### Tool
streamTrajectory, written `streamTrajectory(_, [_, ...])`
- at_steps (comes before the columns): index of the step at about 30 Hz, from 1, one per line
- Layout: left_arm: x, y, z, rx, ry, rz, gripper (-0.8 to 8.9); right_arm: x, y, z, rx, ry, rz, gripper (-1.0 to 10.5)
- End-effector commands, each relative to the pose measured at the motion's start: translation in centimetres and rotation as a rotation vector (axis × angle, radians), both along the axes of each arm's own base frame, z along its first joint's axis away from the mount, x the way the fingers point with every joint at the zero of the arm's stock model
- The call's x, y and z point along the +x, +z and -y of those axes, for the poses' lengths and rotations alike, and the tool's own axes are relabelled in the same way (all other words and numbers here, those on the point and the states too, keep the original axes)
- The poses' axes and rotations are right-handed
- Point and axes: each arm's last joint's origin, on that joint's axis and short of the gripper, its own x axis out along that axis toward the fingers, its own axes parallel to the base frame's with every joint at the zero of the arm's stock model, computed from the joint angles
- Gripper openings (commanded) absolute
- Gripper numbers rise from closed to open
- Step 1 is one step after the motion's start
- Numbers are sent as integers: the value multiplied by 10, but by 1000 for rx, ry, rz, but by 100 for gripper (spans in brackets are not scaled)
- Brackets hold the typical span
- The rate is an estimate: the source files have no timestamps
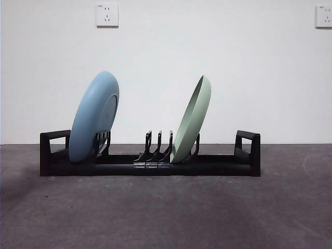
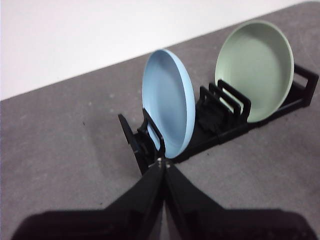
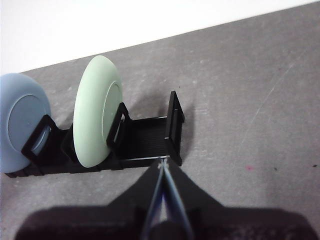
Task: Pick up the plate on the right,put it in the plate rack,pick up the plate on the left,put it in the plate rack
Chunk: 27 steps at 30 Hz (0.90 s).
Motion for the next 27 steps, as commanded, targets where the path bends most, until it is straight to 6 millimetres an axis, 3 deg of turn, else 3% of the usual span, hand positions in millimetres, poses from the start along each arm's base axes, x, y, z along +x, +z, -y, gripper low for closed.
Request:
streamTrajectory(1, [0, -1, 0, -5, 9, -11, -3, 1, -1, 0, 24, -12, -6, 2])
streamTrajectory(14, [-2, -3, -5, 8, 41, -25, -3, 1, -1, 0, 25, -11, -6, 2])
streamTrajectory(19, [8, 0, -8, -103, 47, 116, -3, 1, -1, 0, 25, -11, -6, 2])
streamTrajectory(22, [13, -14, -11, -145, 93, 222, -3, 1, -1, 0, 25, -11, -6, 2])
streamTrajectory(27, [21, -63, -16, -156, 151, 242, -3, 1, -1, 0, 24, -12, -6, 2])
